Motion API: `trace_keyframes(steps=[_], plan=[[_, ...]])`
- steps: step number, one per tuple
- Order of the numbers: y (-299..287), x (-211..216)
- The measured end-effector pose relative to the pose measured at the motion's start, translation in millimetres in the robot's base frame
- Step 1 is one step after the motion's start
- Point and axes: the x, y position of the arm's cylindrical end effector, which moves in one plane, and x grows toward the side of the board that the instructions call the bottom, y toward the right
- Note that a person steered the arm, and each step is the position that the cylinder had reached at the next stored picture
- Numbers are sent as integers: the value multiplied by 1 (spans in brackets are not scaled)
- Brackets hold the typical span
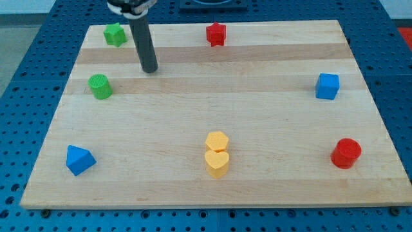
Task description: Move the green star close to green circle
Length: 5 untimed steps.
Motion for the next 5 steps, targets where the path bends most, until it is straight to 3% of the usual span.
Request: trace_keyframes(steps=[3, 5], plan=[[-21, -129], [-58, -129]])
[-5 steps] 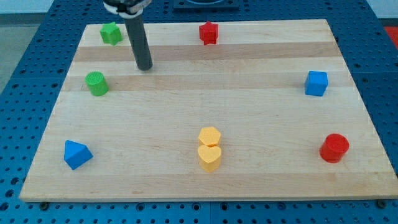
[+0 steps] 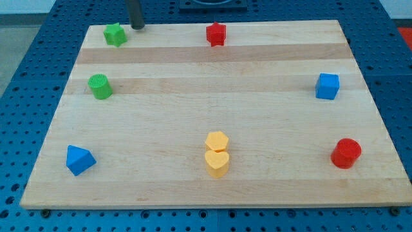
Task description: Move the green star close to green circle
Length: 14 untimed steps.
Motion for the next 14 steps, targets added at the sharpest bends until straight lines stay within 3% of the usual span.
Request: trace_keyframes(steps=[3, 8, 11, 14], plan=[[-72, 3], [-7, 56], [-28, 114], [-29, 133]])
